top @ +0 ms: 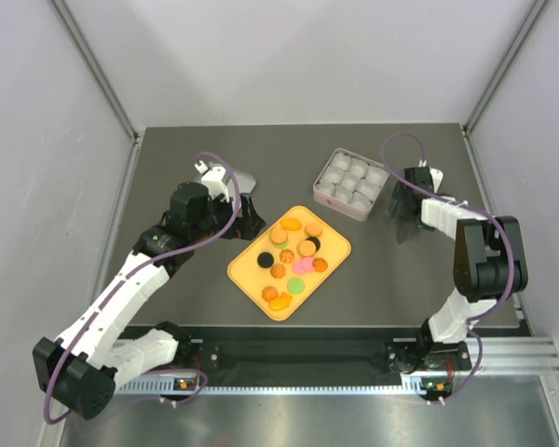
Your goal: Pack the cookies
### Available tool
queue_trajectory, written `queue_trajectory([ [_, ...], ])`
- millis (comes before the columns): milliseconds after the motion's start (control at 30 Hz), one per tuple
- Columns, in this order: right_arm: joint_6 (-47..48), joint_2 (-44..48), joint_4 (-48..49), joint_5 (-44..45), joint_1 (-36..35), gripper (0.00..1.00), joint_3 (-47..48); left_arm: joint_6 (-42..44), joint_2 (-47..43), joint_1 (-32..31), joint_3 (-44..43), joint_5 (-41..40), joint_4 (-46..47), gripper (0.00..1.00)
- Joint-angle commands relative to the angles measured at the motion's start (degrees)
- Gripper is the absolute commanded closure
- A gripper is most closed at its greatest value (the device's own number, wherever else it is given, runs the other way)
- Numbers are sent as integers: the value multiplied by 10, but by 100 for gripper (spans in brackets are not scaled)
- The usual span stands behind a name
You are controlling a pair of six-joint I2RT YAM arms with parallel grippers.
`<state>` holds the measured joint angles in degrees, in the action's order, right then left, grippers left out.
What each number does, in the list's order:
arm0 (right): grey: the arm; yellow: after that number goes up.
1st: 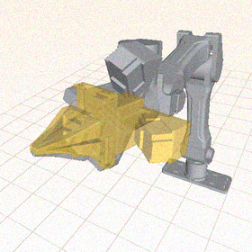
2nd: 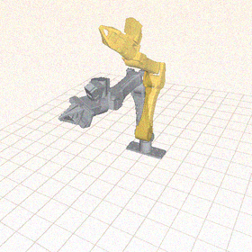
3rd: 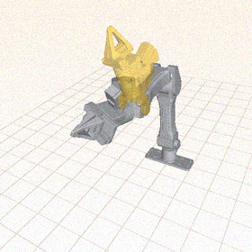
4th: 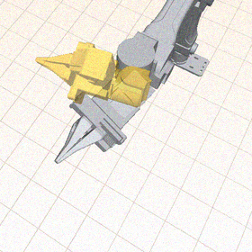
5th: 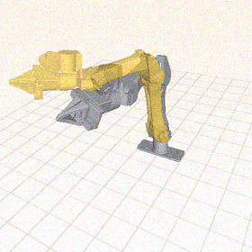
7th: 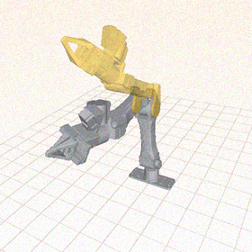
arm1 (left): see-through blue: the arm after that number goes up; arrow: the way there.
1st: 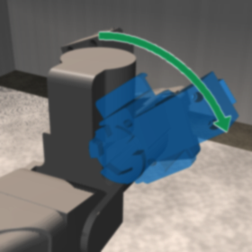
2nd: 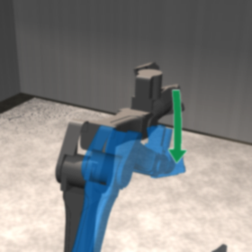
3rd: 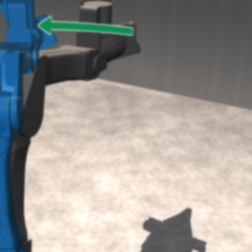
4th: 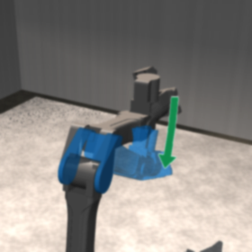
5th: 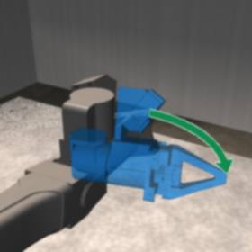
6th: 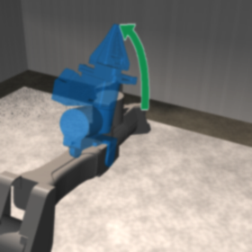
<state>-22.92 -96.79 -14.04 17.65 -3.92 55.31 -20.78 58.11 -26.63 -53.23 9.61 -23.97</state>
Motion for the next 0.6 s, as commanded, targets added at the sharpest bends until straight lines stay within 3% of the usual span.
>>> queue_trajectory([
  [0,2,-9,9,-8,15,12,27,12,-11,-1,1,4,27,1],
  [233,7,-49,-16,-32,20,16,57,10,-2,-1,1,9,26,1],
  [367,8,-68,-34,-48,29,26,72,10,0,-1,1,9,26,1],
  [500,9,-61,-36,-50,30,27,60,10,3,-1,2,8,26,1],
  [533,11,-52,-37,-46,30,29,59,10,3,-1,2,9,27,1],
  [567,13,-46,-40,-46,30,37,58,10,3,-1,2,9,27,1],
])
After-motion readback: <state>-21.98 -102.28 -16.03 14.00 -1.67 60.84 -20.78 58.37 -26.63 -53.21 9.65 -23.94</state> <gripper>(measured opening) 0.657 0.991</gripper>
